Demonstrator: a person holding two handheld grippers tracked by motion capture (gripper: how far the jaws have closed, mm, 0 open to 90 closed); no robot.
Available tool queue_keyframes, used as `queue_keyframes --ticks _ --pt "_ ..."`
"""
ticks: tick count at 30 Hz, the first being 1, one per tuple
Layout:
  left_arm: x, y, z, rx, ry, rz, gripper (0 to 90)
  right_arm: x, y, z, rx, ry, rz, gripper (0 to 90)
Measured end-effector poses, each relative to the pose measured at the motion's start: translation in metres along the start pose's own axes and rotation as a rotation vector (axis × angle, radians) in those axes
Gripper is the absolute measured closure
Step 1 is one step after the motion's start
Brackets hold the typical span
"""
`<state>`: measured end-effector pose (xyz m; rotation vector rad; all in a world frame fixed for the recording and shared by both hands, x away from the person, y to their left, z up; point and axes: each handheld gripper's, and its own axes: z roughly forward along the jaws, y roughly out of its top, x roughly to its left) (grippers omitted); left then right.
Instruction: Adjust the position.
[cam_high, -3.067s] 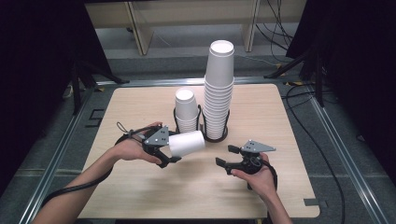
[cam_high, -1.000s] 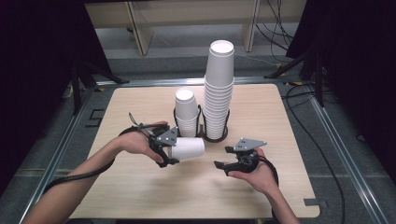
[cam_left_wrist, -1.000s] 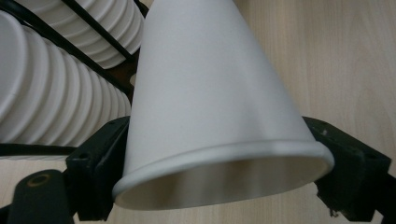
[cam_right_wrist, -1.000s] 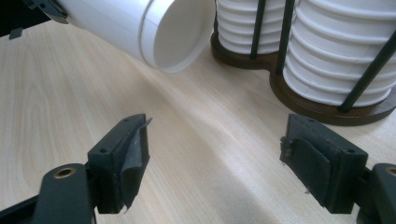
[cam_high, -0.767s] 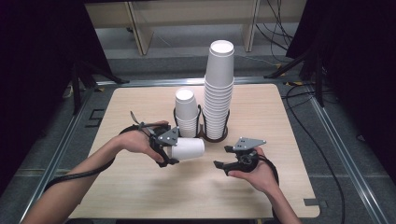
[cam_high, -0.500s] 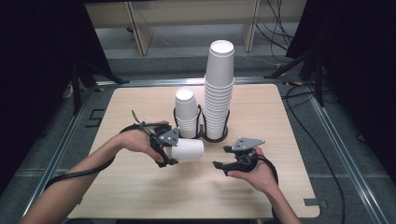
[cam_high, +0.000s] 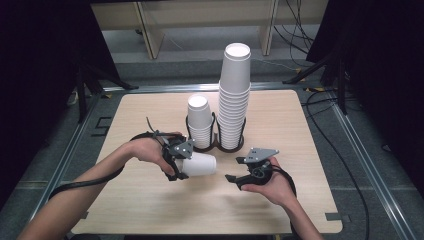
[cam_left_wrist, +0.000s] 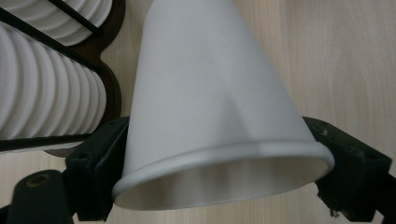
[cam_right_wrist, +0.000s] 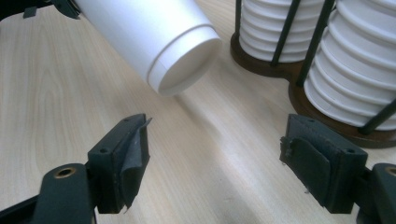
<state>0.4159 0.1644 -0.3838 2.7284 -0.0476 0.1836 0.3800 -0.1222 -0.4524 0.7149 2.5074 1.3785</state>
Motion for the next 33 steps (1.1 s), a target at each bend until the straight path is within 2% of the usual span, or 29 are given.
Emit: queue_keyframes --ticks 2,5,8,9,10,11,14,15,22,23,24,25,26,28,29,31,33 --pt "0.000 0.001 0.000 0.011 -0.005 0.004 13.4 0.002 0.001 0.001 0.007 0.009 0.008 23.1" --pt "-0.001 0.002 0.002 0.016 -0.012 0.004 13.4 0.002 0.004 0.002 0.008 0.017 -0.017 23.1" --pt "-0.001 0.003 0.003 0.027 -0.021 0.013 13.4 0.005 0.005 0.004 0.011 0.029 -0.013 23.1" --pt "-0.002 0.003 0.003 0.030 -0.027 0.013 13.4 0.004 0.006 0.005 0.010 0.027 -0.027 23.1" --pt "-0.002 0.003 0.003 0.036 -0.031 0.020 13.4 0.006 0.006 0.005 0.019 0.032 -0.009 23.1" --pt "-0.002 0.004 0.004 0.039 -0.034 0.021 13.4 0.005 0.007 0.005 0.014 0.036 -0.029 23.1" --pt "-0.002 0.004 0.004 0.046 -0.045 0.029 13.4 0.006 0.008 0.006 0.019 0.041 -0.036 23.1" --pt "-0.002 0.004 0.004 0.049 -0.048 0.029 13.4 0.008 0.009 0.006 0.023 0.048 -0.022 23.1" --pt "-0.001 0.004 0.005 0.067 -0.072 0.040 13.4 0.010 0.013 0.006 0.009 0.063 -0.052 23.1" --pt "-0.001 0.005 0.005 0.068 -0.075 0.041 13.4 0.012 0.013 0.006 0.014 0.067 -0.037 23.2" --pt "-0.002 0.005 0.005 0.068 -0.079 0.043 13.4 0.012 0.014 0.006 0.009 0.066 -0.058 23.2" --pt "-0.002 0.005 0.005 0.070 -0.082 0.044 13.3 0.013 0.015 0.007 0.010 0.071 -0.055 23.2" --pt "-0.004 0.005 0.006 0.051 -0.089 0.015 13.4 0.014 0.016 0.007 0.011 0.076 -0.058 23.2" --pt "-0.004 0.006 0.006 0.066 -0.098 0.029 13.4 0.015 0.018 0.007 0.010 0.082 -0.068 23.2" --pt "-0.004 0.006 0.006 0.068 -0.097 0.037 13.4 0.015 0.019 0.008 0.003 0.083 -0.089 23.2" --pt "-0.004 0.006 0.007 0.073 -0.103 0.037 13.3 0.017 0.021 0.009 0.010 0.089 -0.071 23.2" --pt "-0.003 0.006 0.007 0.086 -0.107 0.051 13.4 0.019 0.022 0.010 0.015 0.092 -0.074 23.2"
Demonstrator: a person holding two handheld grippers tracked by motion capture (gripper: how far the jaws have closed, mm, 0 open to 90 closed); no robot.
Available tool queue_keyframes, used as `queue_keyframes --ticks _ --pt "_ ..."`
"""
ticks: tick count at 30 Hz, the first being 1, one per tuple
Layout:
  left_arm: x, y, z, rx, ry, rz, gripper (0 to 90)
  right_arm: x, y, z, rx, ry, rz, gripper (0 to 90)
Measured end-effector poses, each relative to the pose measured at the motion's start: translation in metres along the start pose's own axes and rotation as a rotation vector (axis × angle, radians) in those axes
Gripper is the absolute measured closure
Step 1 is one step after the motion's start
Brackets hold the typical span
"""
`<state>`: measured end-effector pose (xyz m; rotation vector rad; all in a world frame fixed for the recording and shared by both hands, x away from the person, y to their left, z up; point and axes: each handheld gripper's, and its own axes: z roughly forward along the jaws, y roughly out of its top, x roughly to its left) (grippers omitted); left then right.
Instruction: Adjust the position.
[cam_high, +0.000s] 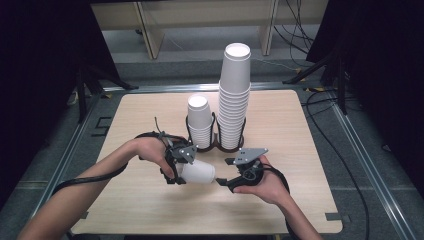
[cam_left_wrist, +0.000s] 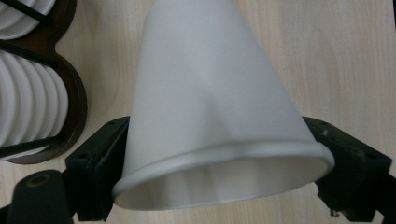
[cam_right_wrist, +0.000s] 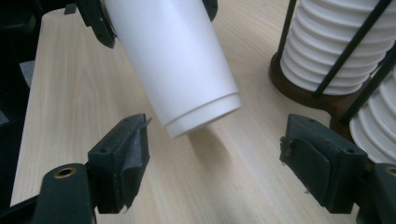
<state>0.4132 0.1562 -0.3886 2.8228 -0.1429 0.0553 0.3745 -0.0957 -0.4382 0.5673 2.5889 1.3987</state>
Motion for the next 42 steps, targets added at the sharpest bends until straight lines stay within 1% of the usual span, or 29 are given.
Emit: queue_keyframes --ticks 1,5,7,8,10,12,13,14,16,17,18,20,21,22,23,26,29,30,32,33,34,35,36,37,38,39,40,41,42 --pt "0.000 0.000 0.000 0.002 -0.001 0.001 13.3 0.000 0.001 0.001 -0.003 0.003 -0.018 23.1" --pt "0.000 0.001 0.001 0.006 -0.009 0.005 13.4 0.002 0.003 0.005 -0.001 0.012 -0.021 23.1" --pt "-0.002 0.002 0.002 -0.004 -0.018 -0.009 13.4 0.003 0.004 0.007 -0.004 0.010 -0.038 23.1" --pt "-0.002 0.002 0.002 -0.002 -0.020 -0.004 13.4 0.004 0.005 0.008 0.001 0.017 -0.022 23.1" --pt "-0.002 0.002 0.002 0.001 -0.023 -0.003 13.4 0.004 0.007 0.010 -0.007 0.013 -0.053 23.1" --pt "-0.002 0.003 0.002 0.001 -0.024 0.001 13.4 0.005 0.009 0.011 -0.003 0.012 -0.053 23.1" --pt "0.000 0.004 0.001 0.015 -0.020 0.020 13.4 0.006 0.010 0.012 0.000 0.019 -0.053 23.1" --pt "-0.001 0.004 0.001 0.006 -0.023 0.008 13.4 0.006 0.011 0.013 -0.003 0.012 -0.062 23.1" --pt "-0.001 0.005 0.001 0.002 -0.022 0.002 13.4 0.007 0.013 0.015 0.000 0.022 -0.067 22.5" --pt "-0.001 0.005 0.001 0.006 -0.022 0.006 13.4 0.007 0.014 0.015 0.000 0.019 -0.083 22.4" --pt "-0.001 0.005 0.001 0.007 -0.024 0.007 13.4 0.008 0.016 0.017 0.000 0.023 -0.087 22.4" --pt "-0.001 0.006 0.000 0.003 -0.023 0.005 13.4 0.009 0.018 0.019 0.002 0.033 -0.076 21.7" --pt "0.000 0.006 0.000 0.012 -0.021 0.015 13.4 0.009 0.019 0.020 -0.001 0.028 -0.089 21.7" --pt "0.001 0.007 0.000 0.019 -0.020 0.024 13.4 0.010 0.020 0.021 0.006 0.036 -0.082 21.6" --pt "0.001 0.007 0.000 0.021 -0.021 0.025 13.4 0.010 0.021 0.022 0.002 0.029 -0.098 21.6" --pt "0.000 0.008 0.001 0.005 -0.026 0.008 13.4 0.013 0.024 0.026 0.011 0.035 -0.095 21.3" --pt "0.000 0.009 0.001 0.008 -0.027 0.015 13.4 0.015 0.028 0.031 0.020 0.036 -0.128 20.7" --pt "0.000 0.009 0.001 0.009 -0.026 0.016 13.4 0.016 0.028 0.032 0.023 0.043 -0.121 20.6" --pt "0.000 0.010 0.001 0.009 -0.028 0.016 13.4 0.018 0.030 0.035 0.030 0.042 -0.126 20.4" --pt "0.000 0.010 0.000 0.016 -0.026 0.025 13.4 0.017 0.031 0.036 0.029 0.039 -0.157 20.2" --pt "0.000 0.010 0.001 0.009 -0.027 0.020 13.4 0.017 0.032 0.038 0.024 0.039 -0.179 20.2" --pt "0.000 0.010 0.001 0.010 -0.030 0.020 13.4 0.020 0.032 0.038 0.042 0.043 -0.127 20.2" --pt "0.000 0.010 0.000 0.011 -0.027 0.024 13.4 0.018 0.033 0.039 0.034 0.044 -0.167 20.2" --pt "0.000 0.011 0.000 0.012 -0.028 0.024 13.4 0.018 0.034 0.041 0.033 0.042 -0.172 19.9" --pt "0.000 0.011 0.000 0.012 -0.029 0.025 13.4 0.019 0.034 0.041 0.043 0.051 -0.154 19.8" --pt "-0.001 0.011 0.000 0.011 -0.028 0.027 13.4 0.018 0.035 0.043 0.033 0.044 -0.189 19.8" --pt "-0.001 0.011 0.000 0.009 -0.026 0.027 13.4 0.021 0.034 0.043 0.052 0.050 -0.137 19.8" --pt "-0.001 0.011 0.000 0.007 -0.027 0.026 13.4 0.020 0.034 0.045 0.045 0.055 -0.160 19.8" --pt "-0.001 0.011 0.000 0.007 -0.025 0.026 13.4 0.019 0.035 0.045 0.042 0.049 -0.175 19.8"
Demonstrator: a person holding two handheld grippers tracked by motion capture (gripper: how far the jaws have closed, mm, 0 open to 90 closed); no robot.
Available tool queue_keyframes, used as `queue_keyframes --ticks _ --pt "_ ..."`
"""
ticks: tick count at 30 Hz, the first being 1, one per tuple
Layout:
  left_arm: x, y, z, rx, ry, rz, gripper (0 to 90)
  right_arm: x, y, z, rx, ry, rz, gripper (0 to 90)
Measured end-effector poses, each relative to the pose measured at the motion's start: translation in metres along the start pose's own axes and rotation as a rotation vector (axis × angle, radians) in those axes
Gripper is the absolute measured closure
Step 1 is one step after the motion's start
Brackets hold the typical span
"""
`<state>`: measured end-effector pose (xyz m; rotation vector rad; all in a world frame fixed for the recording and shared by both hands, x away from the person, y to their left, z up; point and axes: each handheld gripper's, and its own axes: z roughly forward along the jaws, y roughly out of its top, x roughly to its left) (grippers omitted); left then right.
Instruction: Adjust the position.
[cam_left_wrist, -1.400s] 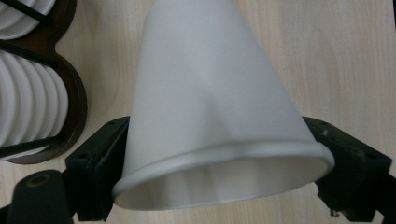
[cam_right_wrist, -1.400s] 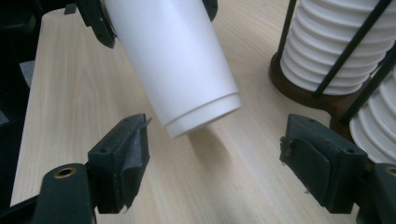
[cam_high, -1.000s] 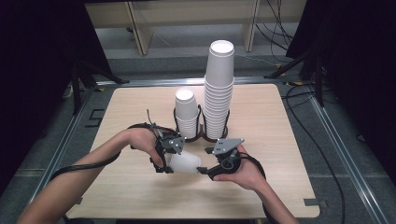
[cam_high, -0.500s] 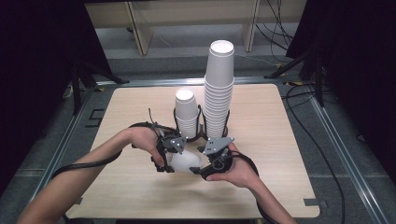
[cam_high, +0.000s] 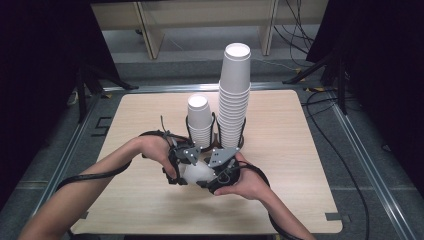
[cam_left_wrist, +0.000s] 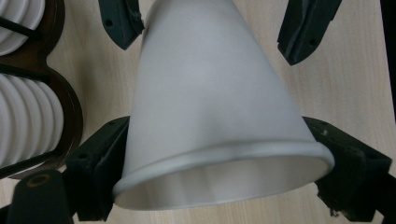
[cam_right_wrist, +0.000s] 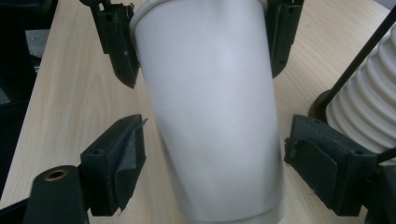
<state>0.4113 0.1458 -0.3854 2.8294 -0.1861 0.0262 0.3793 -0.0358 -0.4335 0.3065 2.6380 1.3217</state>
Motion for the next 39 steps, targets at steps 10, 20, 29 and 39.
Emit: queue_keyframes --ticks 10,20,29,39 --pt "-0.001 0.001 -0.001 0.001 -0.002 0.013 13.4 0.003 0.000 0.003 0.004 0.008 0.026 19.8" --pt "-0.002 0.002 -0.003 -0.002 -0.008 0.022 13.5 0.001 -0.001 0.007 0.004 0.000 -0.019 19.8" --pt "-0.002 0.004 -0.004 -0.003 -0.007 0.034 13.5 0.001 -0.005 0.011 0.024 0.006 -0.014 19.7" --pt "-0.002 0.005 -0.005 0.004 -0.008 0.040 13.5 0.004 -0.006 0.017 0.046 0.003 -0.006 19.7"
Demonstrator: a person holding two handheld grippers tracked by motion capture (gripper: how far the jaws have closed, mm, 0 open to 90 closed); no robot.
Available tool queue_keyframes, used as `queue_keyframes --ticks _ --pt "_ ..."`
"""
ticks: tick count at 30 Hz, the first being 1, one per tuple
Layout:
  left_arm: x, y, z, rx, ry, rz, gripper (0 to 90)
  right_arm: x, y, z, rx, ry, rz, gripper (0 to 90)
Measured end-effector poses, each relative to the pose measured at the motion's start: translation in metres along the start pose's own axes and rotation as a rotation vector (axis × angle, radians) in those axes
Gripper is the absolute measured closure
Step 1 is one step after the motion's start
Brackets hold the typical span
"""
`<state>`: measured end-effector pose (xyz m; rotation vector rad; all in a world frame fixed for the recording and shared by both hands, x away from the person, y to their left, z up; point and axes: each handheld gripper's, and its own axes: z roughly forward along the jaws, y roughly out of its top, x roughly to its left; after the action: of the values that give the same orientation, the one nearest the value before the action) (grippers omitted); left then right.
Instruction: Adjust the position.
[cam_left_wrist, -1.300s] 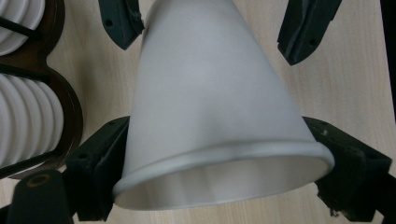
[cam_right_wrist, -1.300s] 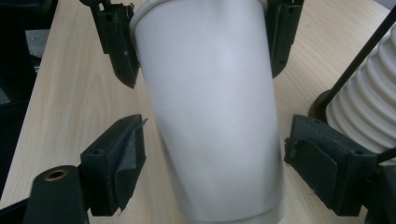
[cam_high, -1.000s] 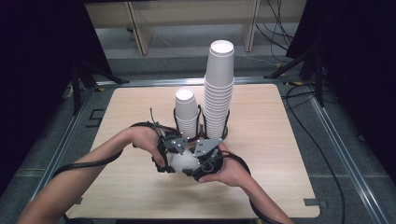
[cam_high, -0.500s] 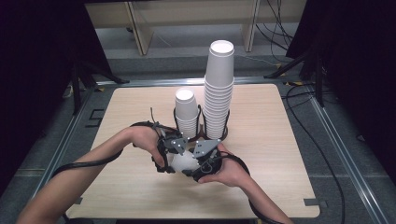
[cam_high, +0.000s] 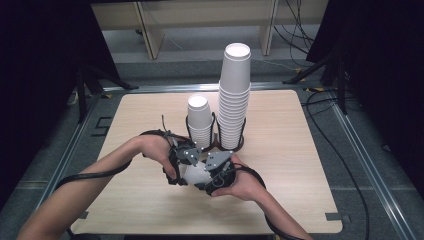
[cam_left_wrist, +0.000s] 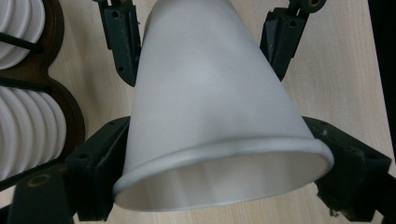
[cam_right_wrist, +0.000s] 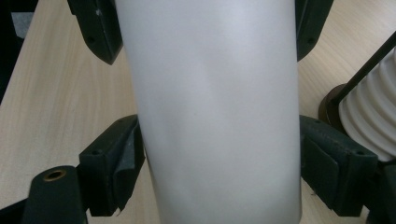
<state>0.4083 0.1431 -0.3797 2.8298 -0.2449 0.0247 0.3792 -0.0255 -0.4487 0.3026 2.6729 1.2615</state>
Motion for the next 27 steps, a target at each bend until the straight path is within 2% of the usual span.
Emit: queue_keyframes --ticks 1,2,3,4,5,7,10,13,15,19,20,22,23,26,27 --pt "0.0000 0.0002 -0.0002 0.002 0.001 0.000 13.5 -0.0009 0.0001 0.0005 -0.004 -0.003 -0.018 20.0" --pt "-0.0002 0.0004 -0.0003 0.001 0.001 0.000 13.6 0.0012 -0.0003 0.0005 0.005 0.000 0.010 20.2" --pt "-0.0001 0.0006 -0.0005 0.003 0.005 0.003 13.6 -0.0006 -0.0001 0.0015 -0.001 0.000 -0.018 20.4" --pt "-0.0003 0.0010 -0.0007 0.005 0.004 0.004 13.6 0.0015 -0.0006 0.0013 0.009 0.001 0.009 20.8" --pt "-0.0005 0.0012 -0.0007 0.003 0.003 0.003 13.6 -0.0008 -0.0004 0.0025 0.005 -0.001 -0.042 21.2" --pt "-0.0006 0.0018 -0.0011 0.002 0.000 0.006 13.6 -0.0001 -0.0007 0.0036 0.005 0.008 -0.032 21.6" --pt "-0.0005 0.0021 -0.0015 0.004 -0.001 0.010 13.7 -0.0016 -0.0011 0.0042 -0.003 -0.004 -0.055 22.1" --pt "-0.0006 0.0017 -0.0018 0.002 -0.002 0.009 13.8 -0.0002 -0.0020 0.0041 -0.005 0.000 -0.038 22.7" --pt "-0.0008 0.0018 -0.0018 0.001 -0.005 0.009 13.7 -0.0012 -0.0017 0.0041 -0.008 -0.003 -0.065 22.9" --pt "-0.0010 0.0019 -0.0027 -0.002 -0.012 0.001 13.1 0.0000 -0.0026 0.0035 -0.007 0.003 -0.061 23.3" --pt "-0.0011 0.0015 -0.0028 -0.005 -0.015 0.001 12.6 0.0028 -0.0032 0.0026 -0.004 0.007 -0.020 23.2" --pt "-0.0013 0.0006 -0.0023 -0.020 -0.018 -0.006 11.3 0.0018 -0.0034 0.0033 -0.013 0.007 -0.055 23.1" --pt "-0.0011 0.0000 -0.0022 -0.026 -0.015 -0.008 10.6 0.0039 -0.0041 0.0025 -0.011 0.009 -0.024 23.0" --pt "-0.0007 -0.0019 -0.0023 -0.056 0.000 -0.010 8.1 0.0022 -0.0054 0.0025 -0.024 0.000 -0.056 22.8" --pt "-0.0010 -0.0025 -0.0024 -0.064 0.000 -0.019 6.8 0.0023 -0.0059 0.0021 -0.025 0.000 -0.050 22.8"
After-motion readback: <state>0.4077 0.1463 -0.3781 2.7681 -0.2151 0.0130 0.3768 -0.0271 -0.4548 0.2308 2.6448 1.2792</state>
